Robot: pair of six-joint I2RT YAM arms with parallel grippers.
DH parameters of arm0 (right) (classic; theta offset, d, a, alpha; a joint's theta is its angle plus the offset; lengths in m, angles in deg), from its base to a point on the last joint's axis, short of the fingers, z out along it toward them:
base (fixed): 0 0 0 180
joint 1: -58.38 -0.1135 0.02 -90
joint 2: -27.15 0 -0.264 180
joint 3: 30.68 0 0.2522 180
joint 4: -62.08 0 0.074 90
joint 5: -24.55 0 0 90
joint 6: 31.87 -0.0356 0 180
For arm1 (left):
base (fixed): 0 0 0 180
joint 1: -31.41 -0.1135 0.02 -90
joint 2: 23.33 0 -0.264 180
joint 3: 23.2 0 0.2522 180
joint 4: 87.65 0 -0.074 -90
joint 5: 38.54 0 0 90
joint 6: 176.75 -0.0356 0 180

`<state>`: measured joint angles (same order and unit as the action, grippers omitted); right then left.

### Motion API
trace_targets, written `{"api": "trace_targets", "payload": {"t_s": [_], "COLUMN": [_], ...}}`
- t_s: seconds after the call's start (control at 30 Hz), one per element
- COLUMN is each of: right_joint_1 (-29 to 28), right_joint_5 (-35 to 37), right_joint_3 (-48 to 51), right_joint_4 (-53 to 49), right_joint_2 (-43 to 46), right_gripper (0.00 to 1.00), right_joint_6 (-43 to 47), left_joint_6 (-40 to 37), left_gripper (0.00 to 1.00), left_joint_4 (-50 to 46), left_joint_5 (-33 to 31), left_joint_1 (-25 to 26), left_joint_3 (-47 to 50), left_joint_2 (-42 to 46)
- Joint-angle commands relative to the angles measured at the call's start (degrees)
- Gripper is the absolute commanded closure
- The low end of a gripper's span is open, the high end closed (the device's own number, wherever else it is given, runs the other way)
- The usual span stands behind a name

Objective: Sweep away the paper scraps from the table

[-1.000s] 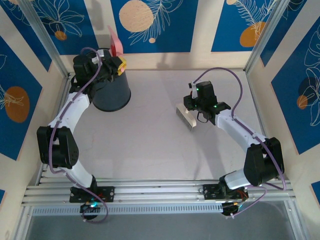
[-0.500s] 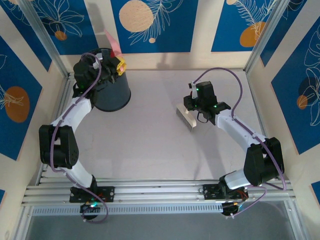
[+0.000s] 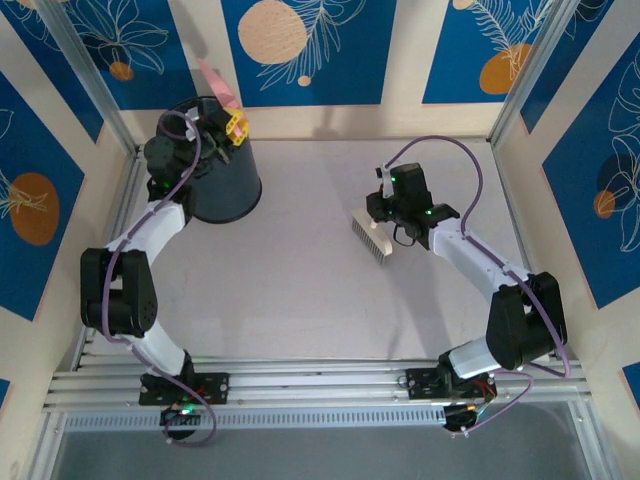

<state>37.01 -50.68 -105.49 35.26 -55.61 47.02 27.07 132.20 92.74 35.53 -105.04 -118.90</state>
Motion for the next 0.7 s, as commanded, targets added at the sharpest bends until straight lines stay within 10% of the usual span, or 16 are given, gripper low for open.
{"api": "trace_targets", "payload": {"t_s": [0.0,0.33,0.67], "right_joint_1": [-0.33,-0.29,0.6], "right_joint_5": [-0.7,-0.44,-2.1], "right_joint_3": [-2.66,-2.67,-1.88], "right_joint_4": [0.47,0.75,2.58], "right_joint_2": [-0.02,-0.05,0.75], "right_gripper": [1.0,1.0,1.0], "right_joint_6": [-0.68,-1.07,-3.51], "left_joint_6": [5.99,6.68,-19.92], "left_gripper": [1.0,1.0,1.0], "left_joint_4": [9.2,10.06,-17.24], "left_joint_5": [-2.03,-1.89,2.69], "left_joint_1": [-0.8,-0.83,-0.17], "left_joint_3": [1.1,0.41,-1.98], "left_joint_2": [-1.45,-1.91,4.39]}}
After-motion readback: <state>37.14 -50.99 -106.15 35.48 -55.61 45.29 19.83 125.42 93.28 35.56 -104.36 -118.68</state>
